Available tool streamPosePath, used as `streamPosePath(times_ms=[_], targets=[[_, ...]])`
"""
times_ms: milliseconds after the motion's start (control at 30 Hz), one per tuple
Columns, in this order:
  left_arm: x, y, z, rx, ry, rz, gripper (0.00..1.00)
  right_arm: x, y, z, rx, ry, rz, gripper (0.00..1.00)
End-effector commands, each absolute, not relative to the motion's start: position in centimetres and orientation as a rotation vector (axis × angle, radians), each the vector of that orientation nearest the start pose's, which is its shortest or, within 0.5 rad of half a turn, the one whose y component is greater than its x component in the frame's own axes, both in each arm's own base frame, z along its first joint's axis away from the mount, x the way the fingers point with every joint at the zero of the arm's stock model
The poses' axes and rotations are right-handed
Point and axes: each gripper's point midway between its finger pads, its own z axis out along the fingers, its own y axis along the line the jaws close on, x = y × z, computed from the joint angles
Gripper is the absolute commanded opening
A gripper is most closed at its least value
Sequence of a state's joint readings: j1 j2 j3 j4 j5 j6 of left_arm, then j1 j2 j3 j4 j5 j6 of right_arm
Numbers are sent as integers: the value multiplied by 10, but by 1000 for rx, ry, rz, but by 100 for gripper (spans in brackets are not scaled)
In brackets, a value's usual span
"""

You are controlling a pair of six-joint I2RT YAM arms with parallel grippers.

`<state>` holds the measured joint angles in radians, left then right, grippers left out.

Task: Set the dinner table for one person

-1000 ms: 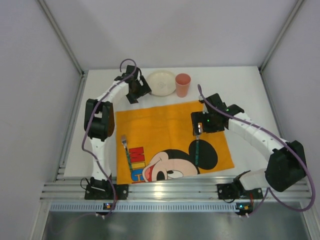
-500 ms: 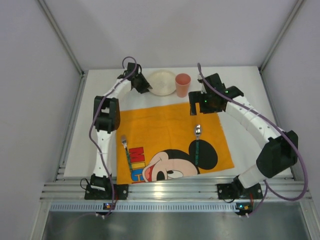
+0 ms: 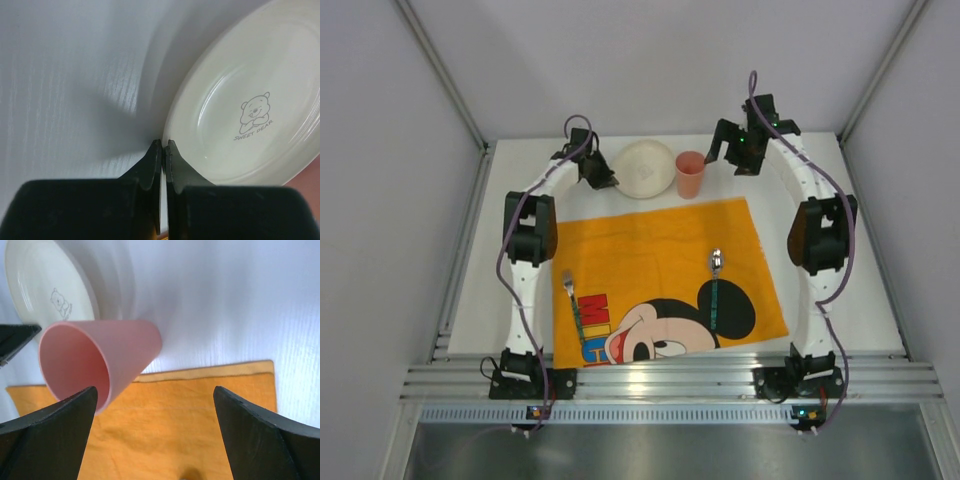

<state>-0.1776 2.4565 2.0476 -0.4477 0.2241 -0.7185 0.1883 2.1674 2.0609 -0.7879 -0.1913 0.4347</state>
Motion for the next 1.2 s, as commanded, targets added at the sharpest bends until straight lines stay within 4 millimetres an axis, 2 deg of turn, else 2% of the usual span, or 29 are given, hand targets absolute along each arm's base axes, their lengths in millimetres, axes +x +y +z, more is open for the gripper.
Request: streamPosePath(times_ms=[0, 133, 200, 233, 267, 300, 333, 367, 400, 467, 500, 533, 567, 600, 633, 667, 700, 733, 767, 800, 833, 867, 900, 933, 1000, 1033, 1133, 1167], targets=[[580, -160, 62, -493, 2428, -622, 0, 542, 175, 159, 286, 2461, 630, 100], [575, -160, 75, -463, 2420, -622, 0, 549, 187, 141, 295, 2470, 660, 100], [574, -160, 92, -446, 2399, -626, 0, 547, 190, 131, 295, 2491, 649, 89], [574, -159, 99, -438, 2388, -624, 0, 546, 189, 128, 301, 2495, 636, 79], [575, -160, 109, -430, 2369, -614, 0, 544, 186, 123, 309, 2507, 622, 50], [574, -159, 130, -416, 2337, -608, 0, 543, 184, 124, 308, 2505, 607, 36], [572, -159, 141, -403, 2324, -596, 0, 543, 179, 123, 315, 2504, 570, 24], [567, -166, 149, -380, 2320, -594, 0, 541, 175, 128, 311, 2495, 552, 4], [562, -169, 167, -358, 2296, -592, 0, 541, 173, 131, 308, 2487, 541, 0], [543, -180, 171, -313, 2326, -560, 0, 541, 167, 144, 304, 2456, 516, 0], [534, -181, 192, -294, 2295, -557, 0, 542, 165, 149, 300, 2446, 514, 0], [525, -184, 196, -280, 2297, -558, 0, 542, 163, 155, 297, 2433, 512, 0], [508, -192, 186, -257, 2332, -556, 0, 541, 161, 168, 293, 2409, 512, 0], [495, -195, 203, -234, 2309, -570, 0, 542, 156, 174, 291, 2395, 504, 0], [475, -202, 186, -205, 2365, -569, 0, 541, 152, 181, 291, 2381, 486, 0], [463, -204, 183, -192, 2383, -570, 0, 539, 147, 195, 288, 2354, 482, 0], [446, -206, 187, -175, 2401, -579, 0, 537, 137, 201, 294, 2344, 461, 0], [421, -210, 164, -147, 2477, -577, 0, 536, 130, 208, 302, 2331, 444, 0], [407, -212, 158, -132, 2508, -581, 0, 531, 123, 220, 303, 2312, 434, 0], [389, -212, 161, -120, 2523, -583, 0, 528, 111, 223, 311, 2317, 405, 0], [362, -215, 136, -100, 2599, -566, 0, 525, 104, 227, 314, 2315, 377, 0], [348, -217, 130, -81, 2618, -573, 0, 517, 94, 233, 313, 2323, 349, 0], [333, -219, 132, -60, 2617, -595, 0, 513, 88, 234, 315, 2328, 329, 0], [309, -221, 111, -36, 2673, -603, 0, 509, 82, 235, 321, 2334, 290, 0], [285, -221, 100, -31, 2718, -619, 0, 493, 73, 237, 319, 2362, 243, 0], [268, -215, 82, -47, 2770, -593, 0, 488, 73, 236, 315, 2369, 239, 0], [241, -213, 61, -23, 2812, -553, 0, 469, 63, 226, 325, 2400, 182, 0], [238, -212, 58, -23, 2816, -544, 0, 461, 62, 216, 326, 2426, 175, 0]])
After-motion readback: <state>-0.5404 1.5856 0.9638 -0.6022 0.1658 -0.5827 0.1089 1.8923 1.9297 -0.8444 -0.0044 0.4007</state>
